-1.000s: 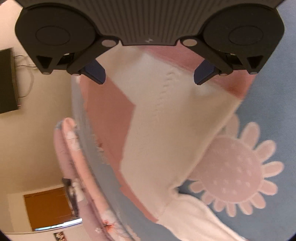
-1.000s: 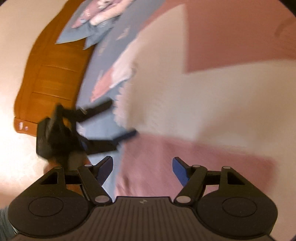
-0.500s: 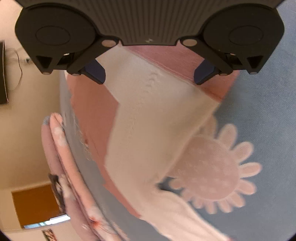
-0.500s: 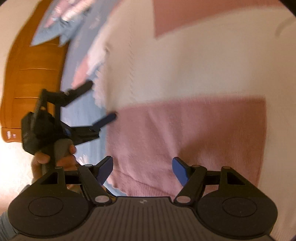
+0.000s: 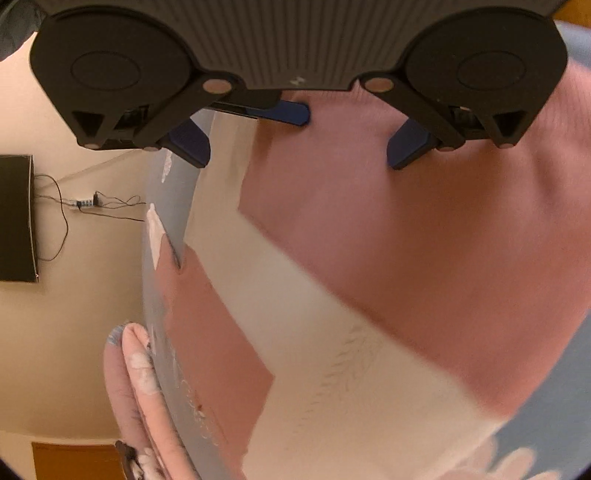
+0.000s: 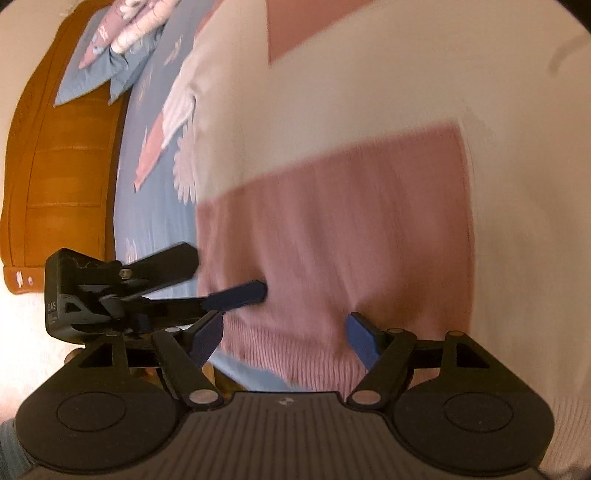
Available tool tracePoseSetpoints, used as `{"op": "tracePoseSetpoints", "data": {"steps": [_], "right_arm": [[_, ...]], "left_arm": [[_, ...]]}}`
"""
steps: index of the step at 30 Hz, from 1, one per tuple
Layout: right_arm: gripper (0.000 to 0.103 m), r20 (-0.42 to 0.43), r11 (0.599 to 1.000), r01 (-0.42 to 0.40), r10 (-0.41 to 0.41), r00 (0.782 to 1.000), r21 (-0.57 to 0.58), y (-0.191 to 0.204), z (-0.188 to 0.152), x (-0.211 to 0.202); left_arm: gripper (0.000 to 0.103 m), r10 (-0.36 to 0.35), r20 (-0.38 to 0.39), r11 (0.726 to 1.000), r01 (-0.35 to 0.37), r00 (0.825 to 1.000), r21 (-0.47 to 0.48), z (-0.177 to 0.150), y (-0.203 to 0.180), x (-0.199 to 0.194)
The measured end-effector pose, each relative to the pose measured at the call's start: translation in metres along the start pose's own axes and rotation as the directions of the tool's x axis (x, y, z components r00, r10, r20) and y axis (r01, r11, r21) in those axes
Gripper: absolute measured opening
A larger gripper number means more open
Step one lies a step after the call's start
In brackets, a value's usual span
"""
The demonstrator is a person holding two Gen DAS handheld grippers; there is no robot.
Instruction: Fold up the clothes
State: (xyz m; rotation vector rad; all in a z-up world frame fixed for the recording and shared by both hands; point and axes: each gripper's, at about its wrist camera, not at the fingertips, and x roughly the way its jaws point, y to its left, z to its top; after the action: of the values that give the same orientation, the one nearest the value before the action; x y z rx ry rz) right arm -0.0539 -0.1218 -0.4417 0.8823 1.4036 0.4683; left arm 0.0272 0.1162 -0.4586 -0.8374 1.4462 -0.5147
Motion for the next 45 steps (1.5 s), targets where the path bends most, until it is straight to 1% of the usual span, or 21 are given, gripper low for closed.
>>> {"op": "tracePoseSetpoints", "data": {"steps": [1, 3, 6, 8, 10, 12, 15, 16, 18, 21, 23, 25, 28, 30, 31, 34, 36, 38, 40, 43, 45], "right_arm": [[0.078, -0.01, 1.0, 0.007, -0.007, 1.0, 0.003, 0.001, -0.003, 0.0], [0.078, 0.002, 1.0, 0.009, -0.009, 1.0, -0.011, 0.006, -0.002, -0.005], [0.078, 0.099, 0.999, 0.022, -0.018, 0.995, -0.034, 0.009, 0.007, -0.021], [0.078, 0.129, 0.999, 0.036, -0.033, 0.991, -0.021, 0.005, 0.017, -0.021], [0.078, 0.108, 0.998, 0.06, -0.063, 0.992, 0.029, -0.007, 0.018, -0.015], [0.078, 0.105, 0.997, 0.033, -0.04, 0.994, 0.066, -0.015, 0.01, -0.015], [0.078, 0.038, 0.997, 0.055, -0.057, 0.998, 0.053, -0.012, -0.002, -0.011], [0.078, 0.04, 0.997, 0.068, -0.069, 0.997, 0.037, -0.009, -0.003, -0.013], [0.078, 0.079, 0.998, 0.061, -0.061, 0.995, 0.007, -0.005, -0.001, -0.023], [0.078, 0.163, 0.997, 0.07, -0.074, 0.984, 0.034, -0.006, 0.009, -0.036], [0.078, 0.155, 0.993, 0.098, -0.106, 0.982, 0.063, -0.015, 0.009, -0.033], [0.078, 0.133, 0.993, 0.092, -0.101, 0.986, 0.075, -0.024, -0.001, -0.031], [0.078, 0.08, 0.993, 0.1, -0.105, 0.991, 0.062, -0.024, -0.017, -0.028], [0.078, 0.072, 0.993, 0.102, -0.106, 0.992, 0.056, -0.02, -0.021, -0.029], [0.078, 0.082, 0.995, 0.09, -0.094, 0.992, 0.05, -0.018, -0.019, -0.031], [0.078, 0.169, 0.997, 0.074, -0.077, 0.983, 0.026, -0.012, -0.012, -0.044], [0.079, 0.188, 0.995, 0.089, -0.094, 0.978, 0.034, -0.014, -0.008, -0.044], [0.078, 0.164, 0.992, 0.108, -0.118, 0.979, 0.071, -0.023, -0.009, -0.037], [0.078, 0.145, 0.992, 0.076, -0.09, 0.985, 0.101, -0.034, -0.016, -0.037], [0.078, 0.083, 0.992, 0.104, -0.11, 0.991, 0.077, -0.031, -0.02, -0.034], [0.078, 0.117, 0.994, 0.093, -0.1, 0.988, 0.063, -0.029, -0.022, -0.042]], "left_arm": [[0.101, 0.01, -0.005, 1.0, -0.01, 1.0, -0.02, -0.003, 0.002, -0.003], [0.101, 0.008, 0.014, 1.0, -0.008, 1.0, -0.012, -0.002, -0.004, -0.008], [0.101, -0.007, 0.038, 1.0, 0.006, 0.999, 0.014, 0.002, -0.016, -0.013], [0.101, -0.021, 0.041, 0.999, 0.02, 0.999, 0.033, 0.008, -0.024, -0.008], [0.101, -0.022, 0.04, 0.999, 0.02, 0.999, 0.039, 0.012, -0.027, -0.002], [0.101, -0.015, 0.038, 0.999, 0.013, 0.999, 0.035, 0.013, -0.028, 0.004], [0.101, -0.006, 0.027, 1.0, 0.005, 1.0, 0.018, 0.008, -0.028, 0.012], [0.101, -0.008, 0.02, 1.0, 0.008, 1.0, 0.02, 0.006, -0.03, 0.014], [0.101, -0.007, 0.019, 0.999, 0.006, 1.0, 0.038, 0.003, -0.035, 0.015], [0.101, -0.011, 0.016, 0.999, 0.011, 1.0, 0.048, 0.0, -0.039, 0.02], [0.101, -0.002, 0.007, 0.999, 0.002, 1.0, 0.042, -0.003, -0.04, 0.025], [0.101, 0.009, 0.002, 0.999, -0.01, 1.0, 0.045, -0.006, -0.041, 0.029], [0.101, 0.02, -0.006, 0.999, -0.02, 1.0, 0.047, -0.011, -0.043, 0.033], [0.101, 0.024, -0.013, 0.999, -0.023, 1.0, 0.049, -0.014, -0.045, 0.035], [0.101, 0.025, -0.015, 0.998, -0.024, 1.0, 0.059, -0.016, -0.048, 0.036], [0.101, 0.023, -0.018, 0.997, -0.021, 1.0, 0.081, -0.019, -0.055, 0.038], [0.101, 0.022, -0.017, 0.996, -0.02, 1.0, 0.088, -0.02, -0.059, 0.039], [0.101, 0.021, -0.015, 0.996, -0.02, 1.0, 0.092, -0.023, -0.062, 0.041], [0.101, 0.017, -0.015, 0.996, -0.015, 1.0, 0.093, -0.025, -0.064, 0.042], [0.101, 0.004, -0.012, 0.996, -0.003, 1.0, 0.085, -0.029, -0.066, 0.043], [0.101, -0.004, -0.01, 0.997, 0.005, 1.0, 0.08, -0.031, -0.067, 0.045]]}}
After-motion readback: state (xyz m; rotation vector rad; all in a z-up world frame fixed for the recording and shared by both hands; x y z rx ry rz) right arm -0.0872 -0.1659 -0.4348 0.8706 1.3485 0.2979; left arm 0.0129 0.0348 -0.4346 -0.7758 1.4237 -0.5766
